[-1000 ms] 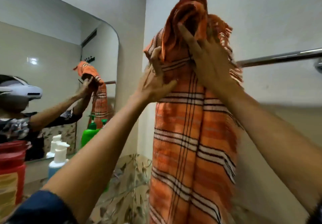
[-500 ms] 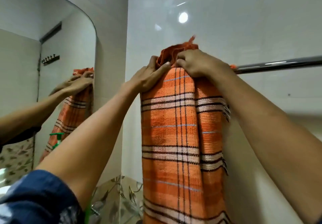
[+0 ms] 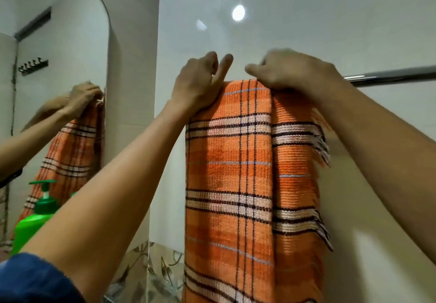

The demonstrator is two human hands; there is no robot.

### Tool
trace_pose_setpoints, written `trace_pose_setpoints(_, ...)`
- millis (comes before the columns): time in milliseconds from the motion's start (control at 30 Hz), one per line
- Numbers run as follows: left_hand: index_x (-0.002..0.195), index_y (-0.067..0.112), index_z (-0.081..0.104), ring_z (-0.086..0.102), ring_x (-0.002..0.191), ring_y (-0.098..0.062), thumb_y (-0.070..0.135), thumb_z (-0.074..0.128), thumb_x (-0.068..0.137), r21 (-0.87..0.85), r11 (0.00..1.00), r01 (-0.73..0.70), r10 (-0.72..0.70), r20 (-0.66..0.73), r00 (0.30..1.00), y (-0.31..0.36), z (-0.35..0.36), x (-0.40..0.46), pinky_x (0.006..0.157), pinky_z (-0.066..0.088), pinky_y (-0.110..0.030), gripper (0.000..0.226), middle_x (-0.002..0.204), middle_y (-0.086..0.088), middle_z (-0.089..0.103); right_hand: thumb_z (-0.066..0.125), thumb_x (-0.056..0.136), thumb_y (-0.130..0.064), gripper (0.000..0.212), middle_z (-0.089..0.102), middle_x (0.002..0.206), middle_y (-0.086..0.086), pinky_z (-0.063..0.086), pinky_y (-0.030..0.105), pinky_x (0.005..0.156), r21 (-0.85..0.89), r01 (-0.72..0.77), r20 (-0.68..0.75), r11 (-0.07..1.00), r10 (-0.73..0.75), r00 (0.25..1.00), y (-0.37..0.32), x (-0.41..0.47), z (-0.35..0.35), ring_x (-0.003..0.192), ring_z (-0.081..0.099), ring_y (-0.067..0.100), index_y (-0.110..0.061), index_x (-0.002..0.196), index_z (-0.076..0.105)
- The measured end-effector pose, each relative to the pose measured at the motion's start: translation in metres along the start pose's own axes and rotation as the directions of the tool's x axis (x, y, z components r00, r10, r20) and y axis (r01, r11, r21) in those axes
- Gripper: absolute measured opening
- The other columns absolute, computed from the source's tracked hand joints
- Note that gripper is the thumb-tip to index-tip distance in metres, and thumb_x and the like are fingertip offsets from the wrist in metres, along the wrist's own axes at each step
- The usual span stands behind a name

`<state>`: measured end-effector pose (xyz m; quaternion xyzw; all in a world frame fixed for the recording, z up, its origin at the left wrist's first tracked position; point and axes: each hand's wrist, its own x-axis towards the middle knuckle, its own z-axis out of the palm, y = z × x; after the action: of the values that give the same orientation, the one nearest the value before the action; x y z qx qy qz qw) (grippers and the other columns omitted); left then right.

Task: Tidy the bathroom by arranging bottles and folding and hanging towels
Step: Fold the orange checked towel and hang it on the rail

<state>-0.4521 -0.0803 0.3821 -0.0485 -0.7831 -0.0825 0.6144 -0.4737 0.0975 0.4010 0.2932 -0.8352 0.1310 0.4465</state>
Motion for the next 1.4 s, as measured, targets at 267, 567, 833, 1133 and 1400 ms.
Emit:
trace_pose_setpoints(267,0.075,0.005,0.064,0.051,0.070,-0.031,0.058,0.036,0.092,0.328,0.937,0.116,-0.098,-0.072,0.993,0.025,-0.005,-0.005,0.064,0.035,-0.033,0.062,0.074,-0.015,0.058,0.024,0.099,-0.049,0.056,0.053,0.127,0.016,0.037,0.042,0.088,-0.270,0.281,-0.190,0.921,-0.338,0.922,-0.030,-0.059,0.028,0.115,0.050,0.033,-0.006,0.126,0.047)
trace_pose_setpoints(567,0.142,0.028,0.033,0.006,0.146,-0.019,0.041,0.023,0.099,0.017,0.962,0.272,-0.272,-0.004,0.962,0.049,0.015,-0.078,0.115,-0.005,-0.049,0.047,0.157,0.001,0.020,0.028,0.097,-0.029,0.039,0.054,0.132,0.016,0.037,0.038,0.085,-0.036,0.074,0.214,0.997,-0.064,0.975,-0.018,-0.009,0.005,0.115,0.052,0.033,-0.010,0.116,0.056)
trace_pose_setpoints(833,0.086,0.012,0.060,0.055,0.102,-0.039,0.033,0.029,0.097,0.167,0.972,0.167,-0.194,0.163,0.967,0.037,0.003,-0.020,0.075,0.034,-0.036,0.038,0.112,-0.023,0.062,0.038,0.093,-0.026,0.033,0.061,0.118,0.015,0.037,0.042,0.093,-0.291,0.034,-0.238,0.956,-0.106,0.966,-0.029,-0.035,0.005,0.111,0.054,0.034,-0.011,0.111,0.061)
trace_pose_setpoints(1133,0.082,0.008,0.063,0.061,0.093,-0.034,0.039,0.031,0.096,0.066,0.986,0.152,-0.159,0.135,0.978,0.040,-0.010,-0.002,0.080,0.047,-0.037,0.047,0.099,-0.017,0.067,0.029,0.096,-0.024,0.036,0.058,0.125,0.016,0.044,0.033,0.087,0.062,-0.014,0.258,0.998,-0.002,0.966,-0.016,-0.003,0.003,0.109,0.058,0.032,-0.011,0.118,0.055)
trace_pose_setpoints(1400,0.092,0.010,0.059,0.055,0.101,-0.033,0.036,0.026,0.099,-0.015,0.999,0.048,-0.046,0.070,0.996,0.034,0.001,-0.041,0.083,0.039,-0.040,0.043,0.102,-0.016,0.065,0.040,0.095,-0.020,0.033,0.058,0.128,0.011,0.043,0.012,0.061,0.324,-0.170,0.307,0.931,0.067,0.949,-0.006,0.014,0.003,0.091,0.058,0.020,-0.013,0.121,0.058)
